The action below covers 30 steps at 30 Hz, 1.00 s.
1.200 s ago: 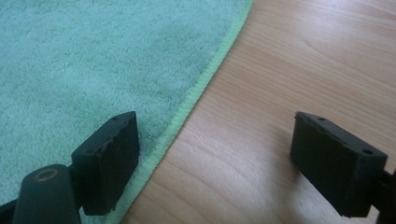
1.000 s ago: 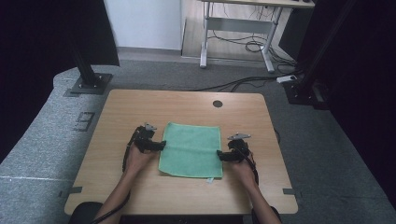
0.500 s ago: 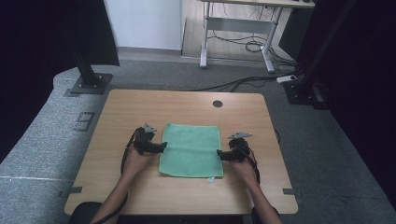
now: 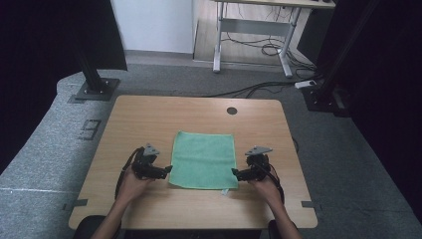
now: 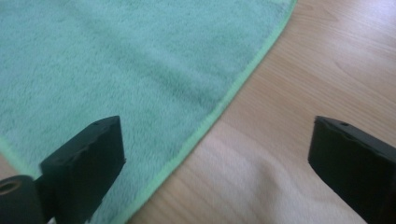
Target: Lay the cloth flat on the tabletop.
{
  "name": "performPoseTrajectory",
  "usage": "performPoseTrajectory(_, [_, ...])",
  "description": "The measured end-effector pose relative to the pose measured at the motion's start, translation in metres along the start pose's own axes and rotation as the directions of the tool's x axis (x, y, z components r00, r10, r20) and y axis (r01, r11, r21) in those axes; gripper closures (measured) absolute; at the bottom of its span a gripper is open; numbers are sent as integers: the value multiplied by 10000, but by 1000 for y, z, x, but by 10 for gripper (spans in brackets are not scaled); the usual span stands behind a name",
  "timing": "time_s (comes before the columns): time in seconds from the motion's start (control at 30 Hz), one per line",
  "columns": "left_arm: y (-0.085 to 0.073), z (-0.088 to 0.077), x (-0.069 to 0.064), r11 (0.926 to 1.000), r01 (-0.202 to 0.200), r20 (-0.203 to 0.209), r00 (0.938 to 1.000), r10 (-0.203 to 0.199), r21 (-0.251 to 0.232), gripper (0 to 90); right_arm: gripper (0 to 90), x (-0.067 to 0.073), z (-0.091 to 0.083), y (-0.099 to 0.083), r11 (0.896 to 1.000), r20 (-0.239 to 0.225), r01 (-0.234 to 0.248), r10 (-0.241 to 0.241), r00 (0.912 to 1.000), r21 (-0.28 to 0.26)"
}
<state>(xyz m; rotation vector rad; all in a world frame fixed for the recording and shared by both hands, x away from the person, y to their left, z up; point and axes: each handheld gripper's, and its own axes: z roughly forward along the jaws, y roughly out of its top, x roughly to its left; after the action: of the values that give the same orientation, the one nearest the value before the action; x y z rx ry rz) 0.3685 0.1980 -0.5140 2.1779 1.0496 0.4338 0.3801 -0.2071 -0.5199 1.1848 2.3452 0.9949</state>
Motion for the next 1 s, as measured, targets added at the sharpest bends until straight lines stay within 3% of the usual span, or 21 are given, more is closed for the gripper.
performPoseTrajectory(0.37, [-33, 0, 1, 9983, -237, -434, 9987, 260, 524, 0, 0, -5, -6, -26, 9996, 404, -273, 271, 9988, 50])
performPoseTrajectory(0.63, [-38, 7, 1, 9981, -158, -342, 9993, 178, 588, 0, 0, -12, 1, -41, 9988, 436, -489, 489, 9979, 0])
performPoseTrajectory(0.73, [-40, 9, 3, 9988, 166, -113, 9998, -160, 463, 0, 0, -12, 4, -45, 9989, 440, -466, 464, 9980, 46])
performPoseTrajectory(1.0, [-40, 10, 5, 9984, 290, -73, 9996, -287, 486, 0, 0, -12, 5, -47, 9994, 461, -349, 351, 9983, -53])
